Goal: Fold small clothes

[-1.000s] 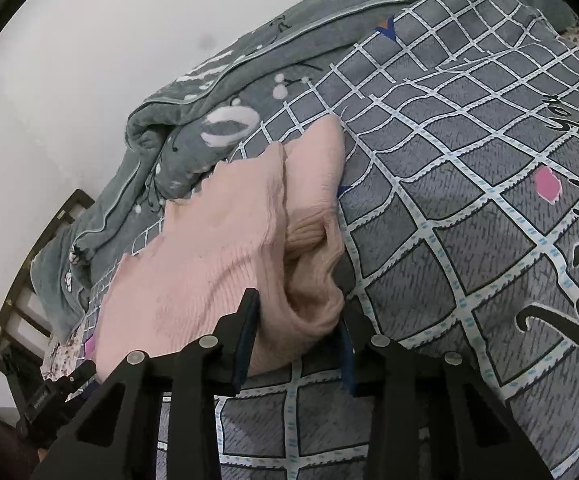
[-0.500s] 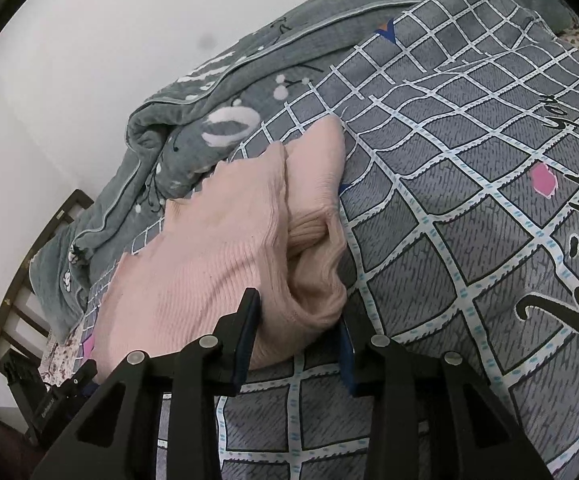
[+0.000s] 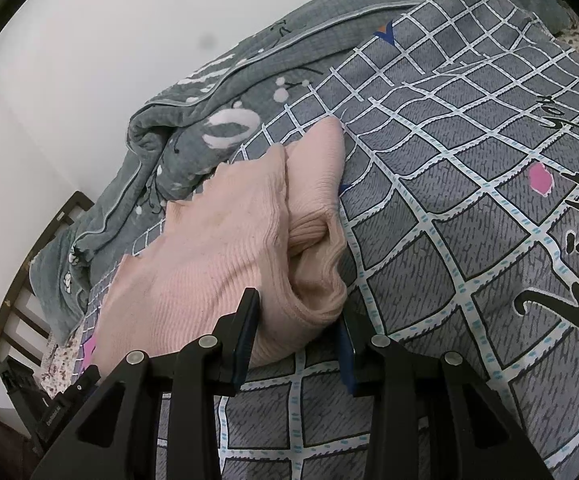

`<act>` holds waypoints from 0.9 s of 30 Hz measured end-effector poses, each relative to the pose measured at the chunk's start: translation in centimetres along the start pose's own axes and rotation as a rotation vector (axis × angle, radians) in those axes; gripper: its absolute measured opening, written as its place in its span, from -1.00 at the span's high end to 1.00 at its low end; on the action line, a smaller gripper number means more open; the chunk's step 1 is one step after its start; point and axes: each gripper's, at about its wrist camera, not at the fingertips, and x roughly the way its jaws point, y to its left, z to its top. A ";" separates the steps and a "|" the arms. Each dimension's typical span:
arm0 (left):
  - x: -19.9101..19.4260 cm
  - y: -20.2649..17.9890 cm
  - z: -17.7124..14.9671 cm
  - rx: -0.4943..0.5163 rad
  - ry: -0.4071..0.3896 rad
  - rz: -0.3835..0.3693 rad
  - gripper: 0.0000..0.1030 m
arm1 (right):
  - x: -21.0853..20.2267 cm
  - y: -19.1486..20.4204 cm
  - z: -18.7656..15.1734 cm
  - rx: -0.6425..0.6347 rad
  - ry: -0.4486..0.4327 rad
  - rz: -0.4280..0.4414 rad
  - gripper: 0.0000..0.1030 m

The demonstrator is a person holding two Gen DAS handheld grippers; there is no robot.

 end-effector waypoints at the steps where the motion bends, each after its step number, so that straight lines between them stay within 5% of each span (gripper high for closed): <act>1: 0.0 0.0 0.0 0.001 0.000 0.003 -0.34 | 0.0 0.0 0.0 0.000 0.000 0.001 0.29; 14: 0.7 -0.4 0.7 -0.032 0.055 -0.033 -0.40 | 0.1 0.0 0.1 0.001 0.006 0.006 0.28; 21: 1.5 1.5 2.3 -0.188 0.045 -0.056 -0.37 | 0.6 0.0 0.9 0.012 0.029 0.004 0.25; 27: 0.0 1.0 0.9 -0.108 0.114 -0.160 -0.36 | 1.0 -0.4 1.4 0.047 0.035 0.019 0.24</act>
